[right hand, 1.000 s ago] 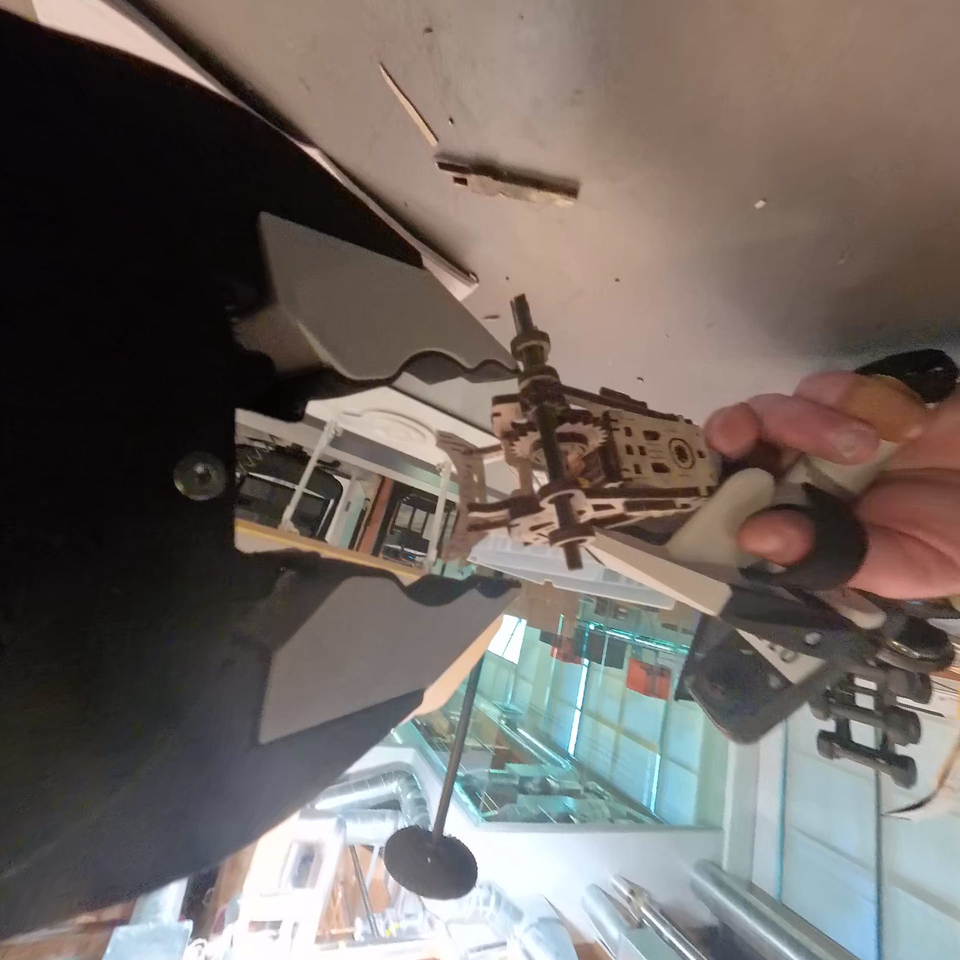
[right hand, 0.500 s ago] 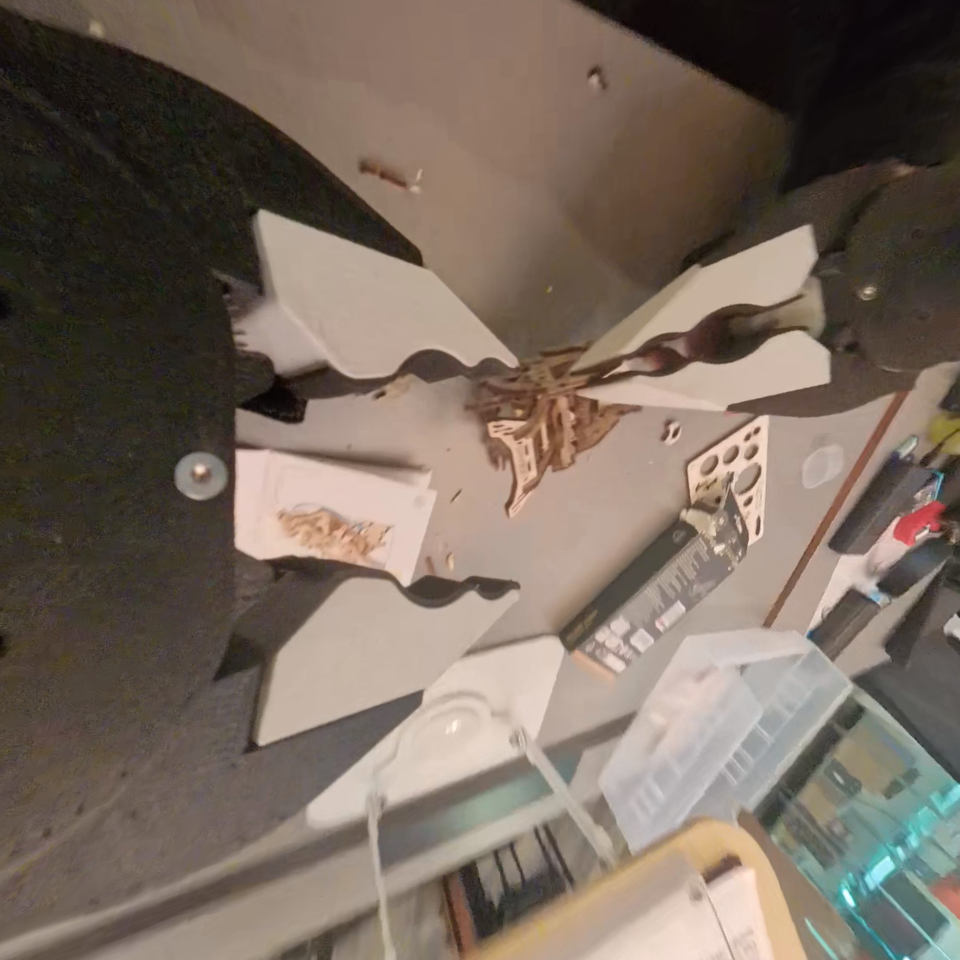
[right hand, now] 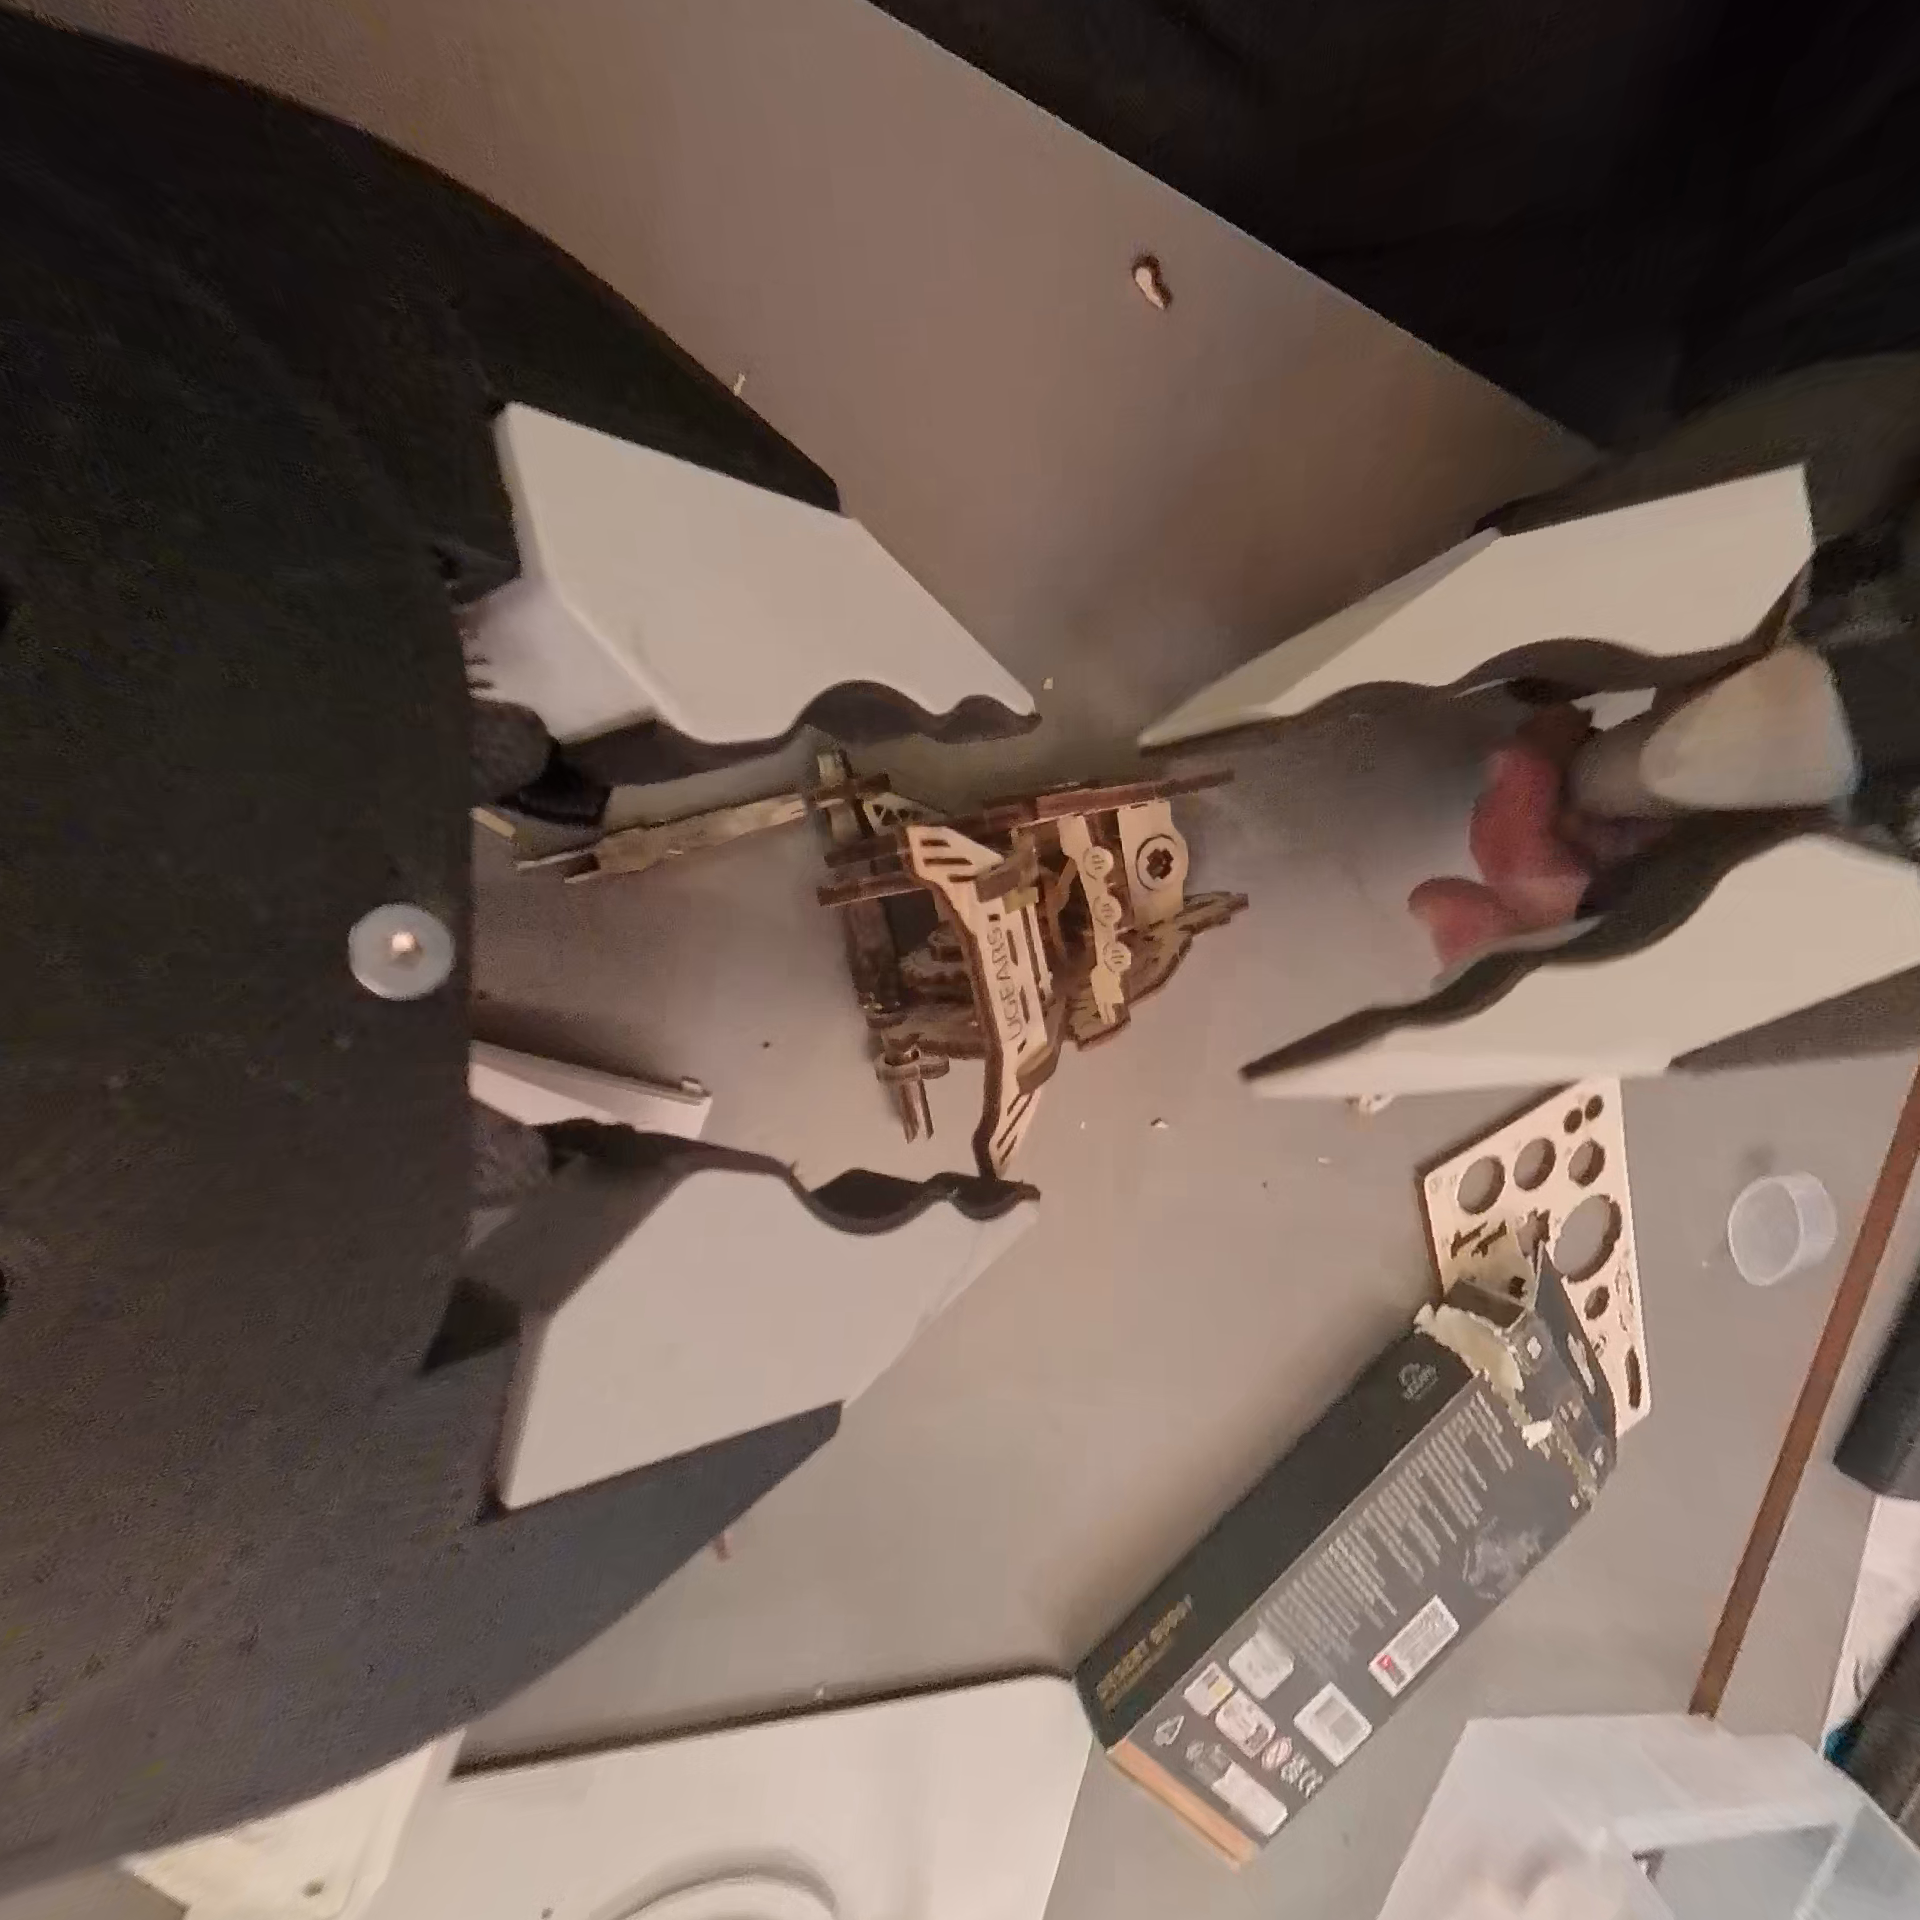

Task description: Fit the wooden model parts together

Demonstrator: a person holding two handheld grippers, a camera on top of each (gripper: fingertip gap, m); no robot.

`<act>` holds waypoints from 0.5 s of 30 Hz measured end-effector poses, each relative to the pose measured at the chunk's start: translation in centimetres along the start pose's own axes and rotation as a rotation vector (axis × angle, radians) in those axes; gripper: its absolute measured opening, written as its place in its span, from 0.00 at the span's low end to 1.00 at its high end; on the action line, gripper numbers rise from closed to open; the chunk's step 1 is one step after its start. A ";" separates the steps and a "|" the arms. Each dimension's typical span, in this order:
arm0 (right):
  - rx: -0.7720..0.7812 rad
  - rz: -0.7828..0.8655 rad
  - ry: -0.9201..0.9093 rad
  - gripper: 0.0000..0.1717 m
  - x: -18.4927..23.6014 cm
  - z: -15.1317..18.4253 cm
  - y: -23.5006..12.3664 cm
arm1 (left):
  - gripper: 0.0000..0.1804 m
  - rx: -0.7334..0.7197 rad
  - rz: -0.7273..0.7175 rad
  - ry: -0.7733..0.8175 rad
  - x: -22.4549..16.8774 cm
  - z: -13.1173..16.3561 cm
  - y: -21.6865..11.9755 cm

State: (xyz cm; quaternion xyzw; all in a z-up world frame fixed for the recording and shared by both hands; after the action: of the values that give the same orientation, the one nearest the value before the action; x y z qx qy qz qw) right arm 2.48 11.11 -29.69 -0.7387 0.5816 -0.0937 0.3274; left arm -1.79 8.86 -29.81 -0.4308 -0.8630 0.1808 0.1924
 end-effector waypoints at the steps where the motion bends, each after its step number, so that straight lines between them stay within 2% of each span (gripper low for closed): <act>1: -0.003 -0.015 -0.006 0.47 0.1 -0.1 0.2 | 0.39 0.029 -0.004 0.004 0.0 0.4 0.4; 4: 0.000 -0.048 -0.023 0.45 0.0 -0.4 0.7 | 0.38 0.077 0.009 0.022 -0.2 1.3 1.4; 9: -0.002 -0.096 -0.058 0.43 -0.5 -0.7 0.8 | 0.28 0.088 0.073 0.010 -0.7 1.4 1.5; 15: 0.060 -0.145 -0.137 0.44 -1.0 -0.5 0.7 | 0.30 0.087 0.075 -0.009 -0.2 1.5 1.4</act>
State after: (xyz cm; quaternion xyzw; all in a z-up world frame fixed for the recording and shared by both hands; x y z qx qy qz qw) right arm 1.35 11.76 -29.45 -0.7734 0.4999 -0.0835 0.3808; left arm -1.49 9.20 -31.83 -0.4534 -0.8384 0.2270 0.2000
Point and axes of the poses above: each gripper's, where its closed fingertips meet, y out along the fingers, z out of its underside, x = y × z across the jaws, the point moved 2 cm from there along -y, back along the fingers, and after that the axes turned 5 degrees about -y, right-handed, at the moved point
